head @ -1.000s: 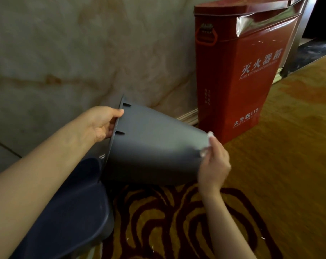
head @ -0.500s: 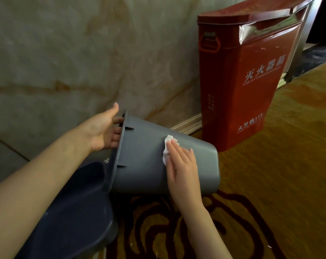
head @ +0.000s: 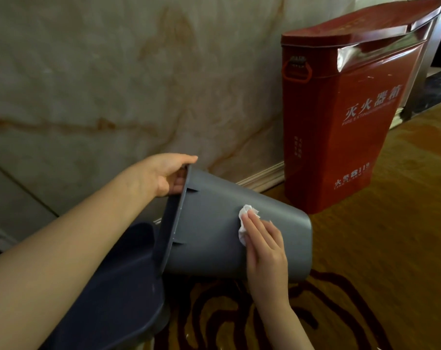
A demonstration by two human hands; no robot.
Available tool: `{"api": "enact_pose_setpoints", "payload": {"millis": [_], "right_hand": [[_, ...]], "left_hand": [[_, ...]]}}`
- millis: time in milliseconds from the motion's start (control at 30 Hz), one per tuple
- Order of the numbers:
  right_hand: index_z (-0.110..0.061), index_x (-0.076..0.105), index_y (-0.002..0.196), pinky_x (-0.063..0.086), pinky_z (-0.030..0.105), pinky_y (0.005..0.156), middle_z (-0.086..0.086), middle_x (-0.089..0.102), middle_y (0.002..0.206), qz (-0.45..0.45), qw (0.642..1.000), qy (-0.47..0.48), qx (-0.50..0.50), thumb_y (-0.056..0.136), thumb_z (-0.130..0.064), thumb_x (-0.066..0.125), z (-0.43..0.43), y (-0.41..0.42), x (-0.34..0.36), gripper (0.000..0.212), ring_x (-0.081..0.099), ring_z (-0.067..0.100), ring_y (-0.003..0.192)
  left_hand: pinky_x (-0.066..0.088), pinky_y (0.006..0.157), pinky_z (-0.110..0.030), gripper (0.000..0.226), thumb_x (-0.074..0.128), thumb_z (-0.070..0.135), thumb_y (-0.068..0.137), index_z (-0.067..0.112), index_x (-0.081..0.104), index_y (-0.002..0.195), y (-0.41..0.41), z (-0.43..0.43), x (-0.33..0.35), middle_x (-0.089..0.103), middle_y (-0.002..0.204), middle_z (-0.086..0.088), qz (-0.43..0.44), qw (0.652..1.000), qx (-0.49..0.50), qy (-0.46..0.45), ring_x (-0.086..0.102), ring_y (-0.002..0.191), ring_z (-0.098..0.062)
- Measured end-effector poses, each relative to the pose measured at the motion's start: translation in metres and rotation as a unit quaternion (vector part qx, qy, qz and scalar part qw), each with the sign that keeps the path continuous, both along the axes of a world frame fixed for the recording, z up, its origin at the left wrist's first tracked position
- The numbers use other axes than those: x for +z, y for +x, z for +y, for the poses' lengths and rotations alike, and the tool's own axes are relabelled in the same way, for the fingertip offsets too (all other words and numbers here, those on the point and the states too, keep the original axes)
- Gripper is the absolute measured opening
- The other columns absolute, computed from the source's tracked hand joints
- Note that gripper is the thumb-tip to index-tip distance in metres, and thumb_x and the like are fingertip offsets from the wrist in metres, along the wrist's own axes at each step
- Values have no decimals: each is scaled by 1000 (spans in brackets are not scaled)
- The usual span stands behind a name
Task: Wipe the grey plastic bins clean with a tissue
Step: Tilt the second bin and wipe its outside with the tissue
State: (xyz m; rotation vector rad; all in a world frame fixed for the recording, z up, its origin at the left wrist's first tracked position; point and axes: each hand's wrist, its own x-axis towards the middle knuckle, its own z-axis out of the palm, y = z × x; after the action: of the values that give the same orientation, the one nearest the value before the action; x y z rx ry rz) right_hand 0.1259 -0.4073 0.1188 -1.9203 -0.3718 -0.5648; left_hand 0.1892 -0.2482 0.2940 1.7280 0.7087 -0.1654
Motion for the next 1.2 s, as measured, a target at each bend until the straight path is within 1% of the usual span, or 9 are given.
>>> {"api": "enact_pose_setpoints", "payload": {"millis": [133, 467, 667, 733, 800, 867, 1033, 1100, 1200], "right_hand": [[-14, 50, 131, 46, 48, 97, -1, 55, 133, -3, 1000, 20, -13, 87, -3, 58, 8, 3, 7, 46, 45, 14, 123], [-7, 56, 124, 43, 45, 100, 9, 62, 124, -15, 998, 27, 50, 86, -1, 56, 69, 6, 58, 38, 52, 24, 116], [-23, 60, 111, 43, 42, 99, -9, 62, 101, 148, 988, 46, -26, 91, -9, 49, 43, 11, 15, 27, 53, 20, 107], [-22, 62, 108, 46, 35, 85, -14, 54, 90, 228, 970, 64, -60, 94, -16, 46, 17, 22, -11, 22, 56, 20, 97], [-21, 62, 111, 40, 25, 73, -4, 59, 100, 295, 950, 50, -91, 96, -23, 44, -8, 32, -35, 24, 50, 8, 84], [-19, 61, 115, 36, 21, 73, 4, 60, 114, 334, 937, 40, -99, 96, -24, 44, -24, 36, -53, 26, 44, 4, 85], [-21, 63, 100, 34, 13, 65, 3, 61, 108, 301, 950, 30, -81, 96, -20, 44, -20, 22, -63, 19, 51, 10, 94], [-23, 61, 110, 33, 6, 70, 1, 58, 116, 291, 956, 29, -38, 96, -22, 44, -9, 15, -54, 22, 50, 9, 100], [-34, 55, 116, 34, -1, 83, -6, 55, 119, 243, 965, 91, 26, 95, -16, 47, 22, 2, -28, 29, 49, -12, 102]], "left_hand": [[49, 33, -23, 19, 46, 13, 91, 8, 52, 73, -9, 0, 0, 60, 36, 0, 0, 1000, 2, 28, 59, 32, -10], [44, 39, -16, 18, 53, 15, 87, 11, 65, 74, -46, -3, -38, 63, 47, 2, -93, 994, -15, 59, 59, 40, -8], [46, 46, -20, 19, 54, 19, 87, 11, 64, 73, -54, 15, -44, 65, 55, 0, -68, 991, -66, 90, 60, 46, -10], [46, 49, -22, 21, 55, 19, 86, 13, 67, 70, -57, 20, -46, 67, 55, 2, -58, 991, -78, 90, 61, 46, -10], [46, 48, -21, 23, 56, 19, 84, 15, 68, 65, -61, 22, -49, 67, 55, 2, -52, 992, -87, 77, 61, 46, -10], [49, 49, -22, 21, 57, 16, 82, 16, 69, 65, -64, 19, -52, 67, 57, 0, -41, 994, -90, 43, 63, 48, -12], [56, 50, -24, 20, 50, 17, 90, 5, 66, 87, -47, 10, -51, 73, 64, -4, -39, 996, -53, -59, 69, 56, -14], [56, 53, -24, 24, 42, 15, 94, 4, 63, 90, -39, 13, -47, 73, 59, 0, -40, 997, -22, -68, 69, 57, -13], [55, 57, -27, 25, 38, 7, 94, 6, 61, 87, -39, 18, -46, 71, 55, 0, -26, 998, -12, -51, 67, 57, -14]]}}
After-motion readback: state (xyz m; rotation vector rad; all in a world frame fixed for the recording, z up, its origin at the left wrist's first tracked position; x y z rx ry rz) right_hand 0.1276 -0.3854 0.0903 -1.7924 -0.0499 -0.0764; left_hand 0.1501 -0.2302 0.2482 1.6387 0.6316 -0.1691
